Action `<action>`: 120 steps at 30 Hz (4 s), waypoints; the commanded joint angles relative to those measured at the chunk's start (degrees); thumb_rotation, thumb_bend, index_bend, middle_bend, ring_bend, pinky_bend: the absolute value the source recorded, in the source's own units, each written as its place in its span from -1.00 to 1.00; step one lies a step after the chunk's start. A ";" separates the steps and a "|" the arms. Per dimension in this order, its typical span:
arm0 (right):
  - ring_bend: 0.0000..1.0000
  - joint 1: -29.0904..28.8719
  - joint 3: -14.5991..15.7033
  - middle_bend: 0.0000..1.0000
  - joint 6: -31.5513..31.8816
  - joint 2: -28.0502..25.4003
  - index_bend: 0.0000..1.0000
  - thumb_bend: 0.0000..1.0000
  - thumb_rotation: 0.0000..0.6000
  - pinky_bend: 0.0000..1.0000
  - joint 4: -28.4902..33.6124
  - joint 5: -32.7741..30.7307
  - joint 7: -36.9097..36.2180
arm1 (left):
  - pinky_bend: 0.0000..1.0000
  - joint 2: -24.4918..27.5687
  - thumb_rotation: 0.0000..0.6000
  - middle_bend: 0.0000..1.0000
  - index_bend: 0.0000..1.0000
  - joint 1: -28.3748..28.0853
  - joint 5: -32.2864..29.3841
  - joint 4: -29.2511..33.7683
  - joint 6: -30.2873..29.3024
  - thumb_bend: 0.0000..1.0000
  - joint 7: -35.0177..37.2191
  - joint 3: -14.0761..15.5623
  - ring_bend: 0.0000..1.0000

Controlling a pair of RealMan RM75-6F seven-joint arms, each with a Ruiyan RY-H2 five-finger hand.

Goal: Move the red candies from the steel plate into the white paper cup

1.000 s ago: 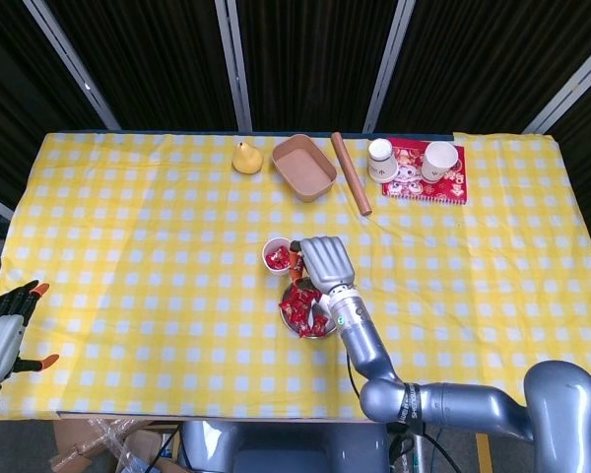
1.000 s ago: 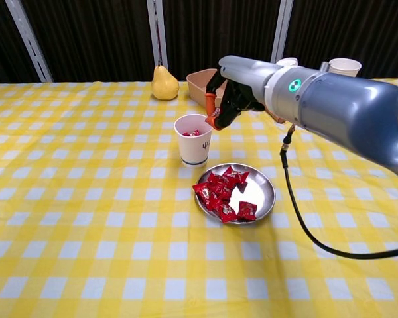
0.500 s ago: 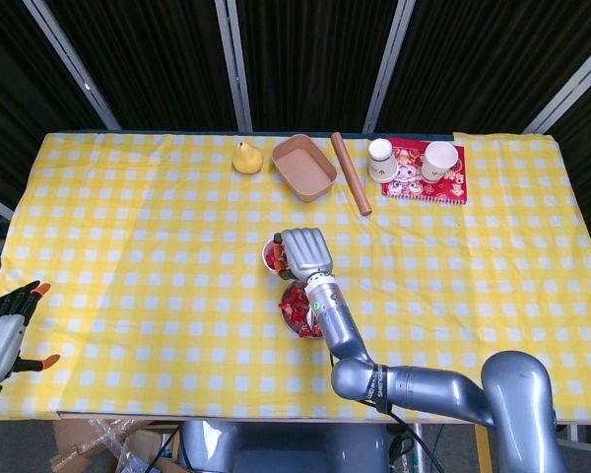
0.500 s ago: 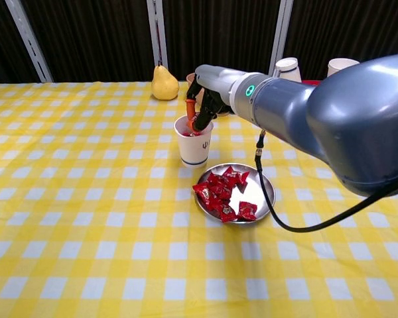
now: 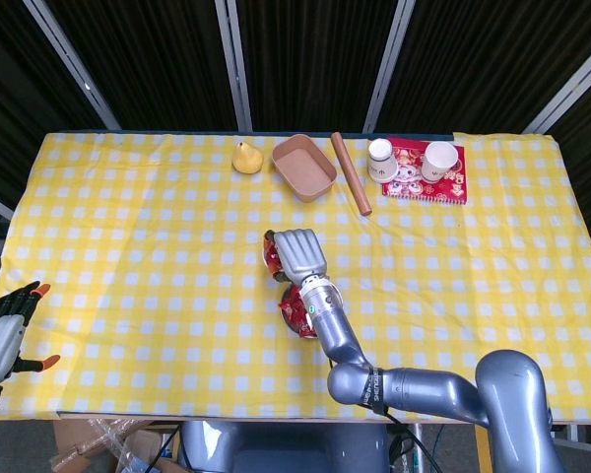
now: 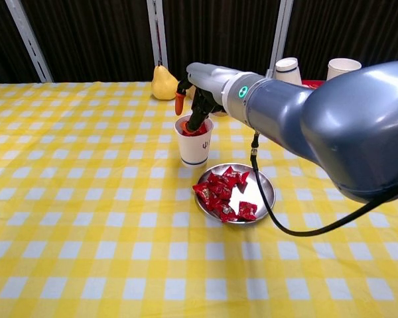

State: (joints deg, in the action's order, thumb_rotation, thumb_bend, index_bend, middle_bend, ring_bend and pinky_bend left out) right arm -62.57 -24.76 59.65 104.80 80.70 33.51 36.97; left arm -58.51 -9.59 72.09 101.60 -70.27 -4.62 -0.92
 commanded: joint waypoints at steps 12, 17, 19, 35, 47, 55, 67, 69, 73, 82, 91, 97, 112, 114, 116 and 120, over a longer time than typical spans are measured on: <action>0.82 10.11 10.96 0.73 9.21 -11.44 -0.24 -0.23 1.00 0.70 22.31 5.33 1.89 | -1.00 -0.45 1.00 -1.00 -1.00 0.30 1.04 -0.18 -1.30 -0.94 -0.84 0.09 -1.00; 0.82 12.06 13.82 0.73 10.72 -12.03 -0.25 -0.30 1.00 0.70 23.93 6.38 2.16 | -1.00 -0.42 1.00 -1.00 -1.00 0.40 1.35 -0.20 -1.57 -0.94 -0.54 0.08 -1.00; 0.82 12.81 14.79 0.73 11.01 -11.56 -0.25 -0.34 1.00 0.70 23.50 6.69 1.84 | -1.00 -0.33 1.00 -1.00 -1.00 0.54 1.83 -0.39 -1.97 -0.94 -0.42 0.13 -1.00; 0.82 14.74 16.63 0.73 7.72 -5.42 -0.28 -0.41 1.00 0.70 13.63 6.41 -0.50 | -1.00 -0.68 1.00 -1.00 -1.00 0.70 2.44 -0.96 -2.32 -0.94 -0.53 0.24 -1.00; 0.82 14.75 14.46 0.73 4.90 -2.41 -0.27 -0.41 1.00 0.70 8.67 7.23 -2.69 | -1.00 -0.55 1.00 -1.00 -1.00 0.50 1.73 -0.67 -1.65 -0.94 -0.77 0.17 -1.00; 0.82 14.83 13.83 0.73 3.70 -1.51 -0.23 -0.41 1.00 0.70 7.43 7.35 -3.03 | -1.00 -0.44 1.00 -1.00 -1.00 0.44 1.51 -0.57 -1.37 -0.94 -0.66 0.15 -1.00; 0.82 14.75 12.98 0.73 1.57 -0.52 -0.16 -0.41 1.00 0.70 5.84 7.68 -3.83 | -1.00 -0.37 1.00 -1.00 -1.00 0.32 1.13 -0.43 -1.05 -0.94 -0.78 0.11 -1.00; 0.82 14.71 12.52 0.73 1.63 -0.43 -0.17 -0.41 1.00 0.70 5.80 8.21 -4.27 | -1.00 -0.38 1.00 -1.00 -1.00 0.32 1.04 -0.42 -1.03 -0.94 -0.78 0.09 -1.00; 0.82 14.54 11.83 0.73 2.10 -0.70 -0.22 -0.41 1.00 0.70 6.43 9.12 -4.24 | -1.00 -0.37 1.00 -1.00 -1.00 0.29 0.87 -0.38 -0.96 -0.94 -0.81 0.05 -1.00; 0.82 14.89 12.56 0.73 3.62 -2.01 -0.27 -0.41 1.00 0.70 11.05 9.03 -1.67 | -1.00 -0.31 1.00 -1.00 -1.00 0.29 1.03 -0.30 -0.95 -0.94 -0.71 0.11 -1.00; 0.82 14.37 12.49 0.73 3.09 -1.11 -0.33 -0.41 1.00 0.70 10.12 5.19 0.55 | -1.00 -0.23 1.00 -1.00 -1.00 0.39 1.21 -0.33 -1.09 -0.94 -0.41 0.16 -1.00; 0.82 14.19 12.59 0.73 2.02 -0.47 -0.33 -0.41 1.00 0.70 8.38 4.39 0.39 | -1.00 -0.24 1.00 -1.00 -1.00 0.27 1.03 -0.35 -0.82 -0.93 -0.47 0.13 -1.00; 0.82 14.33 12.17 0.73 -0.19 0.61 0.06 -0.12 1.00 0.70 5.27 5.65 -2.65 | -1.00 -0.27 1.00 -1.00 -1.00 0.19 0.57 -0.25 -0.67 -0.91 -0.53 0.00 -1.00; 0.82 14.33 12.17 0.73 -0.20 0.60 0.09 -0.07 1.00 0.70 5.31 5.80 -2.71 | -1.00 -0.26 1.00 -1.00 -1.00 0.20 0.60 -0.23 -0.69 -0.91 -0.49 0.01 -1.00; 0.82 14.34 12.09 0.73 -0.20 0.54 0.10 -0.06 1.00 0.70 5.46 5.86 -2.78 | -1.00 -0.26 1.00 -1.00 -1.00 0.20 0.63 -0.25 -0.71 -0.91 -0.48 0.01 -1.00; 0.82 14.34 11.91 0.73 0.00 0.30 0.11 -0.05 1.00 0.70 5.85 6.09 -2.78 | -1.00 -0.28 1.00 -1.00 -1.00 0.21 0.64 -0.31 -0.75 -0.91 -0.51 0.01 -1.00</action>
State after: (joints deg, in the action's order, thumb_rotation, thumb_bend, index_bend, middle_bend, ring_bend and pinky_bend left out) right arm -48.23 -12.81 59.60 105.15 86.49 39.56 34.17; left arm -58.79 -9.37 72.74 101.29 -71.03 -5.14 -0.91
